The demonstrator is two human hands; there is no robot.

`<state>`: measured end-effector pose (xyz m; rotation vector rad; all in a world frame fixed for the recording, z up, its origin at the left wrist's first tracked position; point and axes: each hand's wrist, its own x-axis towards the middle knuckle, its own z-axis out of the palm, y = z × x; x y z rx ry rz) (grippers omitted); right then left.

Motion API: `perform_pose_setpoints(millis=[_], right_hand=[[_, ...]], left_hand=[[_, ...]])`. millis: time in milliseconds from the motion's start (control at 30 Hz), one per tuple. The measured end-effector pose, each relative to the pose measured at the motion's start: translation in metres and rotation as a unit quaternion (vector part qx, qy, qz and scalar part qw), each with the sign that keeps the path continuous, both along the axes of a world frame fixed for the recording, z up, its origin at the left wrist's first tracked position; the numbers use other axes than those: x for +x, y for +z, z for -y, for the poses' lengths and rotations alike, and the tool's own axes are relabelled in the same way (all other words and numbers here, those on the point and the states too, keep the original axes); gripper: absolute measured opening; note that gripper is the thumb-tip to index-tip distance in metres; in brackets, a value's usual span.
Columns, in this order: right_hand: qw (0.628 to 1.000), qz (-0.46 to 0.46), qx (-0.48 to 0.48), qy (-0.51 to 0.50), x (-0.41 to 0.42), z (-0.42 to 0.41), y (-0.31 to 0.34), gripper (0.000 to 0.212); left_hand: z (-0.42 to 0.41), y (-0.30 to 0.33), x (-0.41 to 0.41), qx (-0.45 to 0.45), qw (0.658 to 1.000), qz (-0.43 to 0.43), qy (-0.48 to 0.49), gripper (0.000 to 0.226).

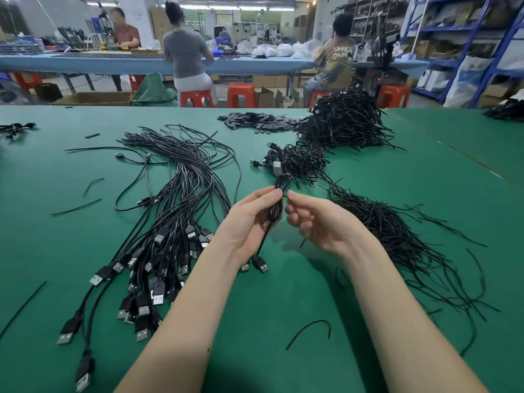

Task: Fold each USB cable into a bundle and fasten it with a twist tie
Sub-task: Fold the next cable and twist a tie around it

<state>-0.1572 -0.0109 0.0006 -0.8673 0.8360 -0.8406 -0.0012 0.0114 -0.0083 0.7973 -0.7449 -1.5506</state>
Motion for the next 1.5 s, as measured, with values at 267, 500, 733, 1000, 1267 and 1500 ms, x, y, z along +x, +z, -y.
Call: perform_pose_setpoints(millis=[267,500,733,1000,1267,1500], right_hand=[[0.753,-0.351,-0.537,-0.15,-0.003,0.003,-0.009,0.015],[0.948,-0.197,-0.248,-0.038,-0.001,0.001,-0.001,0.019],[0.921,-0.223,-0.32,0.013,-0.007,-0.002,0.002,0.009],[0.783,-0.341,-0.518,-0.054,-0.005,0.001,-0.003,0.007],[0.972,-0.055,-0.197,-0.117,0.02,-0.003,-0.008,0.023],[0.96,0.222,0.171,-0.001,0.017,-0.001,-0.007,0.014]], left_hand=[[0.002,0.0,0.008,0.072,0.995,-0.066,0.006,0.006],[0.001,-0.003,0.008,0.015,1.0,0.01,0.009,0.014],[0.001,-0.003,0.01,0.027,0.999,0.032,-0.006,0.013],[0.0,-0.002,0.014,0.065,0.998,0.018,-0.018,0.005],[0.003,-0.006,0.0,-0.032,0.998,0.005,0.056,0.015],[0.002,-0.011,-0.007,-0.109,0.982,0.085,0.128,0.015]])
